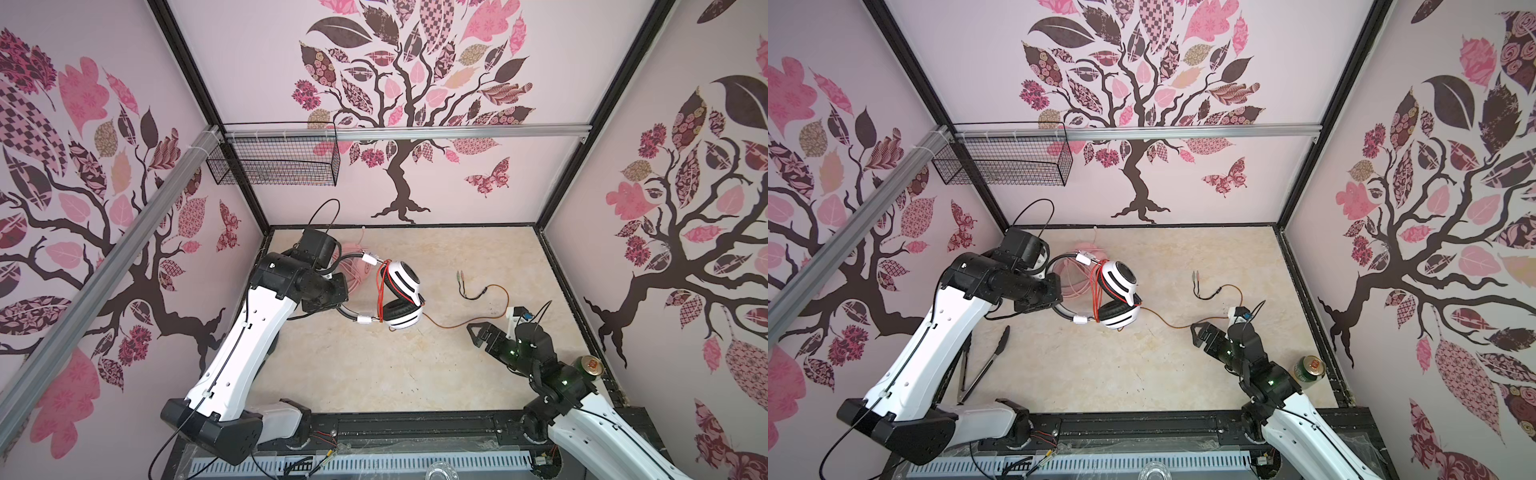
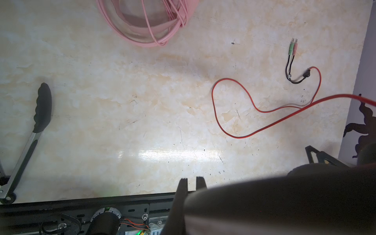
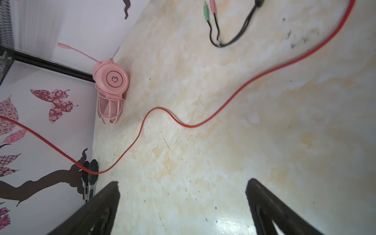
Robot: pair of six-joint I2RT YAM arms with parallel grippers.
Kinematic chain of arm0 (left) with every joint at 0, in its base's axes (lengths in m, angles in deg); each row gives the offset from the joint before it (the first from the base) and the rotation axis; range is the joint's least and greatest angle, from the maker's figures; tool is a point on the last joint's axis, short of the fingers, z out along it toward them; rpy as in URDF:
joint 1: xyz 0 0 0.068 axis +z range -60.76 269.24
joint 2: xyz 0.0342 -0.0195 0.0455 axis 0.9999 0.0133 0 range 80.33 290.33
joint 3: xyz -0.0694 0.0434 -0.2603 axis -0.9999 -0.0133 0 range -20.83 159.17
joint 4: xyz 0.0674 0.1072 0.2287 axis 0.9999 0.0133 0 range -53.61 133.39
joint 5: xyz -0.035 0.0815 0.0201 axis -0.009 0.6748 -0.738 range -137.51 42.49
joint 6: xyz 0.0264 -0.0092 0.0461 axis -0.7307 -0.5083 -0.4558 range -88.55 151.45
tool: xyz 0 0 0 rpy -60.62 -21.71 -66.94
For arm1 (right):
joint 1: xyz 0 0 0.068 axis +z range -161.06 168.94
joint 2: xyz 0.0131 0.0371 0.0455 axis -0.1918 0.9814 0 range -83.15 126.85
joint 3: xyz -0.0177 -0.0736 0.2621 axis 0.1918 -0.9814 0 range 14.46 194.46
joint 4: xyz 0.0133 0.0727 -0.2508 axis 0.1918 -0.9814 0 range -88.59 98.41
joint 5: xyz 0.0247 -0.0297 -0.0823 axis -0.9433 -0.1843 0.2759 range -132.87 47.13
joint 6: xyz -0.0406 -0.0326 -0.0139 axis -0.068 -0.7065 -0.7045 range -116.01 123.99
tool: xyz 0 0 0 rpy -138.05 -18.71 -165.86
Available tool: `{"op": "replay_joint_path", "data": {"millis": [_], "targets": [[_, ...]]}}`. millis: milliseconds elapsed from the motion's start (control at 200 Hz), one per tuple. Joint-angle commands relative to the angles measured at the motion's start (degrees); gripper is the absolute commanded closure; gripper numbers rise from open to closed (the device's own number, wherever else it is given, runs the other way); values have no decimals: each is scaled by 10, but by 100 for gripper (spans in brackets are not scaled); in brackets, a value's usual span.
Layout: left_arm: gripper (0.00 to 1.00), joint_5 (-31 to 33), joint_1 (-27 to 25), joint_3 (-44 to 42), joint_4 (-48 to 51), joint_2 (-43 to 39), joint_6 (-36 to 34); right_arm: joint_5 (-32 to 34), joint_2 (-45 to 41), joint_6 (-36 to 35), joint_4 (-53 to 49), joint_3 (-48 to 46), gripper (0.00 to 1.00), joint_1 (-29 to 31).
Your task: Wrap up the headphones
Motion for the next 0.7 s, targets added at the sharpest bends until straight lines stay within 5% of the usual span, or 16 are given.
{"op": "replay_joint_path", "data": {"millis": [0,265,695], "targets": [[100,-21,2,-6,-9,-18,4,-47,12,50,-38,15,0,0],[100,-4,2,20,21,-37,-11,-58,22,16,-49,27,0,2],[100,-22,-16,85,-12,12,4,26,217,-153,-1,111,0,87]]}}
